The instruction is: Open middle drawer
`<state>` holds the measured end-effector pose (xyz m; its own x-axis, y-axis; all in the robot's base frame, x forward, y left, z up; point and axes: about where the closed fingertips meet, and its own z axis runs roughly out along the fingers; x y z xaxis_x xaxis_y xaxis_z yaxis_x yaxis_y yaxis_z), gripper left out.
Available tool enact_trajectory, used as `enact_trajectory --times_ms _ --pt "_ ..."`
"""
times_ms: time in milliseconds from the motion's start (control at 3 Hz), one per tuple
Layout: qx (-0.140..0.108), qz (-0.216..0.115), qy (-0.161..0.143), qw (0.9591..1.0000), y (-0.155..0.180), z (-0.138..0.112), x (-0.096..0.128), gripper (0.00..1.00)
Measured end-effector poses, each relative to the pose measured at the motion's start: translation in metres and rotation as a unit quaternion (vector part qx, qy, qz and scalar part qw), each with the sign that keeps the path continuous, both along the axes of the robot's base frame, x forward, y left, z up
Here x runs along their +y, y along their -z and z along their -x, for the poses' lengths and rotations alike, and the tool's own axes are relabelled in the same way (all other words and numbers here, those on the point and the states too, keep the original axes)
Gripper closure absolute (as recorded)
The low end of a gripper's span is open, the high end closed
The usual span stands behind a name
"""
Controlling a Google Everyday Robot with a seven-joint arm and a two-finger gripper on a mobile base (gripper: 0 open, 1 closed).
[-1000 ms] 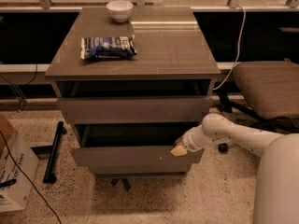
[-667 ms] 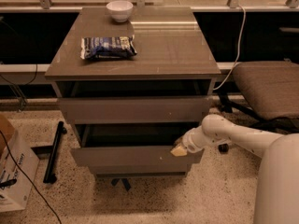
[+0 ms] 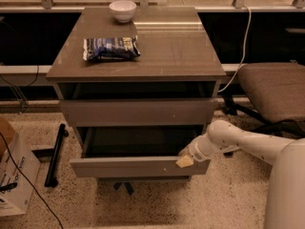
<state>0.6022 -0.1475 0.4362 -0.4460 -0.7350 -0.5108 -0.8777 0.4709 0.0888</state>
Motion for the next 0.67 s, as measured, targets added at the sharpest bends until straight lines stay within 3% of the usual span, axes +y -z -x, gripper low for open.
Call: enact_trajectory --times_ms 333,667 --pt "0.027 0.005 0.007 0.9996 0.0043 0.028 -0.0063 0.58" --pt "0.027 0.005 0.007 0.9996 0.0035 0.0269 -0.0049 0.35"
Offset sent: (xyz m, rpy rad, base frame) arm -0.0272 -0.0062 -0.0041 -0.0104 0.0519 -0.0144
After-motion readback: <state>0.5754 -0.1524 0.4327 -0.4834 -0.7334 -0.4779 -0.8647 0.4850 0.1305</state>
